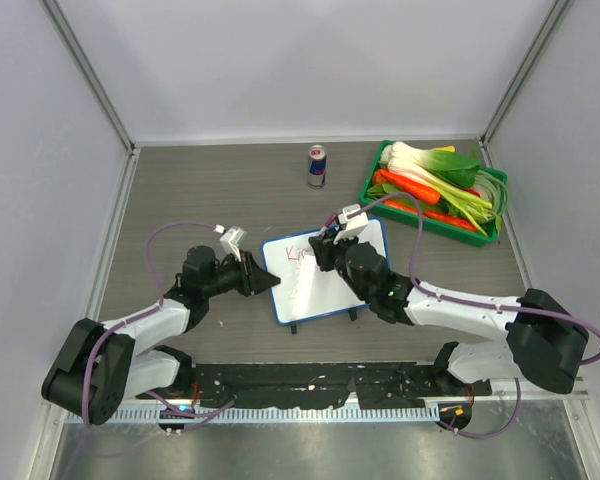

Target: Write a sentence on the whiteboard

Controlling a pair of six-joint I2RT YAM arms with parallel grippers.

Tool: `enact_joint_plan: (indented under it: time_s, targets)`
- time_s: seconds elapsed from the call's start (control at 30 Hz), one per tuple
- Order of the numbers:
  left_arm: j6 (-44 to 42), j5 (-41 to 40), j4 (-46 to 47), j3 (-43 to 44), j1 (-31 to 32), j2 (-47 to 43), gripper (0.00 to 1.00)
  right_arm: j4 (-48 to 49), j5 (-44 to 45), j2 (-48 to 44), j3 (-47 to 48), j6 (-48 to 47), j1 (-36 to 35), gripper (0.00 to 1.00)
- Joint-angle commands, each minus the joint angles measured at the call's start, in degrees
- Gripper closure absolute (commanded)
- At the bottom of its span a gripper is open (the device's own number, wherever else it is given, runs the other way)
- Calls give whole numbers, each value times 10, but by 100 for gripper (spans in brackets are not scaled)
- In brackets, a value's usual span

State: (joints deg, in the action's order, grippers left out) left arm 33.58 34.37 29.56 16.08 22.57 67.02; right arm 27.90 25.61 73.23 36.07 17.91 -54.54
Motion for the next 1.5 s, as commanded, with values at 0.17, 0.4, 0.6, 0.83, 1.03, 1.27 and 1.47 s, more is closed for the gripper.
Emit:
enact_joint_plan:
  time_s: [0.17, 0.4, 0.6, 0.83, 1.03, 1.27, 1.47]
  targets:
    - [-34, -8, -4, 13, 7, 7, 100, -12, 2, -27, -28, 10, 5, 99]
    - [-35, -8, -4, 13, 7, 8, 100, -11, -1, -41, -25, 13, 5, 99]
    - [-36, -8, -4, 14, 7, 9, 100, -3, 1, -64, -5, 12, 5, 99]
    - [-35, -8, -4, 15, 8, 10, 100, -2, 21, -46, 10, 3, 10, 99]
    - [-35, -8, -5, 15, 8, 9, 100, 4, 30, -31, 7, 12, 15, 99]
    - [-36, -8, -5, 15, 9, 9, 100, 4, 26, -15, 9, 7, 17, 99]
    - [-36, -8, -5, 15, 9, 9, 100, 3, 1, -12, 8, 9, 18, 99]
